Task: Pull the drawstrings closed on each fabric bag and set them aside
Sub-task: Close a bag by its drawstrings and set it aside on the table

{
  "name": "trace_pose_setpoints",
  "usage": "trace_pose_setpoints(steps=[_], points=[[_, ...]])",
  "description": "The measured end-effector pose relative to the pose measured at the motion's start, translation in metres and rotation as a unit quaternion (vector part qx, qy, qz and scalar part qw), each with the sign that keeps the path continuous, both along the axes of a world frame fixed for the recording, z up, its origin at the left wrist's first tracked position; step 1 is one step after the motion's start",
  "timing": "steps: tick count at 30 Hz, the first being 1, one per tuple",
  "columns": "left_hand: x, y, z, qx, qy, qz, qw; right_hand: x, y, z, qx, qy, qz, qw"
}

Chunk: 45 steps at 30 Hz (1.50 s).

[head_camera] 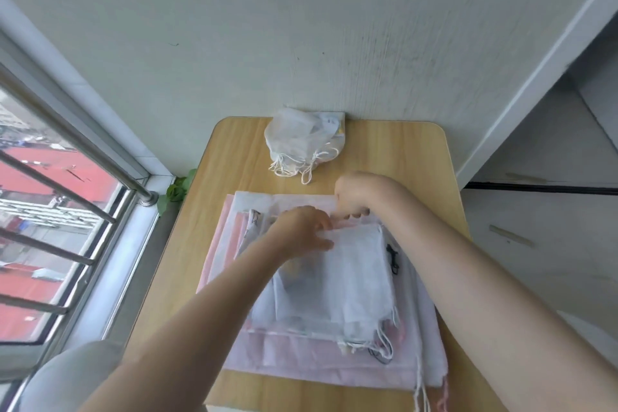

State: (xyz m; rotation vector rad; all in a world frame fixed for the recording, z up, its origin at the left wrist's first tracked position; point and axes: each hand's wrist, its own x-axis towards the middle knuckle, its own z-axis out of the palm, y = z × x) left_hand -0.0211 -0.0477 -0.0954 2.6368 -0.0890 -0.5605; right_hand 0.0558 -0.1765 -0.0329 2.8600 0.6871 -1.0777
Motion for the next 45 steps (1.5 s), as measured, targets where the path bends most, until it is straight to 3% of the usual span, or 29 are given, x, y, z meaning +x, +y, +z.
trace_pose_setpoints(steps=[3, 7, 12, 17, 22, 25, 29, 31, 34, 38, 42, 45], points=[[-0.016, -0.009, -0.011, 0.061, -0.034, -0.022, 0.997, -0.026, -0.011, -0.003, -0.03, -0.014, -0.006, 0.999], [-0.028, -0.021, -0.012, 0.176, -0.098, -0.037, 0.979, -0.052, -0.028, -0.006, -0.011, -0.134, -0.014, 0.991], [-0.036, -0.023, -0.008, 0.206, -0.14, 0.001, 0.969, -0.071, -0.042, 0.002, 0.018, -0.232, -0.024, 0.972], [-0.043, -0.021, -0.002, 0.202, -0.103, -0.013, 0.974, -0.078, -0.043, 0.001, 0.057, -0.218, -0.037, 0.974], [-0.048, -0.016, -0.001, 0.229, -0.128, -0.013, 0.965, -0.085, -0.045, -0.009, 0.007, -0.206, -0.021, 0.978], [-0.047, -0.016, 0.003, 0.212, -0.124, 0.004, 0.969, -0.087, -0.046, -0.011, 0.023, -0.212, -0.015, 0.977], [-0.047, -0.011, 0.012, 0.174, -0.031, 0.012, 0.984, -0.083, -0.043, -0.013, 0.118, -0.227, -0.004, 0.967], [-0.05, -0.007, 0.017, 0.117, -0.044, 0.026, 0.992, -0.081, -0.039, -0.012, 0.181, -0.181, -0.001, 0.967], [-0.058, -0.006, 0.028, -0.036, -0.076, 0.08, 0.993, -0.082, -0.028, -0.014, 0.246, -0.12, 0.005, 0.962], [-0.071, 0.011, 0.032, -0.097, -0.058, 0.215, 0.97, -0.088, -0.01, -0.021, 0.359, -0.061, -0.101, 0.926], [-0.09, 0.042, 0.023, -0.133, -0.033, 0.31, 0.941, -0.083, -0.012, -0.033, 0.257, -0.034, -0.144, 0.955], [-0.103, 0.057, 0.019, -0.191, -0.003, 0.307, 0.932, -0.085, -0.011, -0.039, 0.244, -0.022, -0.13, 0.961]])
